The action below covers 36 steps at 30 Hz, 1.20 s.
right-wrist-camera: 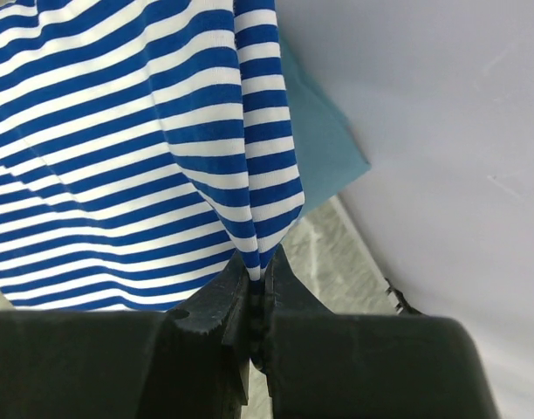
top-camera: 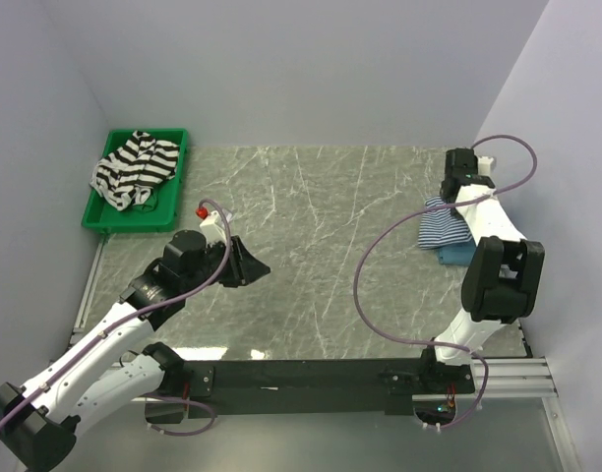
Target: Fold and stack the tank tops
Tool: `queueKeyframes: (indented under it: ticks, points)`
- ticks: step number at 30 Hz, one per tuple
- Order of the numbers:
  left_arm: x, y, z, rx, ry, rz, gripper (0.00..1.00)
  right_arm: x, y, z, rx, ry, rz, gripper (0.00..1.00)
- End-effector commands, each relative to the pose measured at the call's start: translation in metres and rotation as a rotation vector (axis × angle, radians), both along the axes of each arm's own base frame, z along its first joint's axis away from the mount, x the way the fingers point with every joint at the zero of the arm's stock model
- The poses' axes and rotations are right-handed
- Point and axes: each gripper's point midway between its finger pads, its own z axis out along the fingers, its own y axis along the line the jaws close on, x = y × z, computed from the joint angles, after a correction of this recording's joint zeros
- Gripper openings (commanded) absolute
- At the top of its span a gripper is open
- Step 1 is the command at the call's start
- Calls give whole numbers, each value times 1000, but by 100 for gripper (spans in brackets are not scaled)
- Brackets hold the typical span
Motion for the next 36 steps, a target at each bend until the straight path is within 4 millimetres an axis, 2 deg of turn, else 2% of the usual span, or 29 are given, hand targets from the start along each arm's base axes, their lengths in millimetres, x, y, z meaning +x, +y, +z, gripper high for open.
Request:
queueKeyframes:
  ticks: [1, 4, 9, 12, 15, 16, 18, 19, 20, 23, 27, 29, 33, 35, 36]
  points:
    - [4, 0, 12, -21, -56, -10, 40, 3, -18, 26, -18, -90, -13, 0]
    - [4, -1, 10, -29, -49, -16, 40, 0, -26, 36, 7, -134, -22, 0]
    - [4, -2, 9, -31, -48, -20, 40, -8, -40, 37, 42, -155, -62, 0]
    - [4, -2, 8, -32, -45, -21, 40, -12, -44, 26, 53, -134, -83, 0]
    - [4, -2, 8, -30, -43, -23, 41, -17, -46, 6, 68, -86, -111, 0]
    - [4, -2, 8, -28, -45, -22, 41, -16, -47, 4, 70, -82, -120, 3]
    - [5, -2, 6, -25, -41, -19, 41, -18, -48, -8, 88, -48, -147, 20]
    - [5, -2, 7, -26, -42, -21, 41, -16, -49, -9, 88, -43, -160, 41]
    - [5, -2, 7, -27, -40, -24, 41, -17, -50, -10, 86, -40, -173, 50]
    - [5, -2, 7, -28, -41, -23, 41, -18, -53, -5, 78, -56, -225, 70]
    - [6, -2, 6, -36, -33, -27, 42, -22, -55, 8, 65, -79, -279, 74]
    - [8, -2, 5, -38, -28, -27, 42, -20, -54, 23, 70, -123, -296, 74]
    - [17, 4, 6, -44, -18, -1, 42, -15, -35, 42, 144, -249, -299, 74]
    - [21, 6, 3, -35, -5, 13, 41, -8, -12, 52, 167, -299, -243, 75]
    - [26, 9, 3, -36, -1, 34, 42, -8, 0, 49, 175, -304, -231, 74]
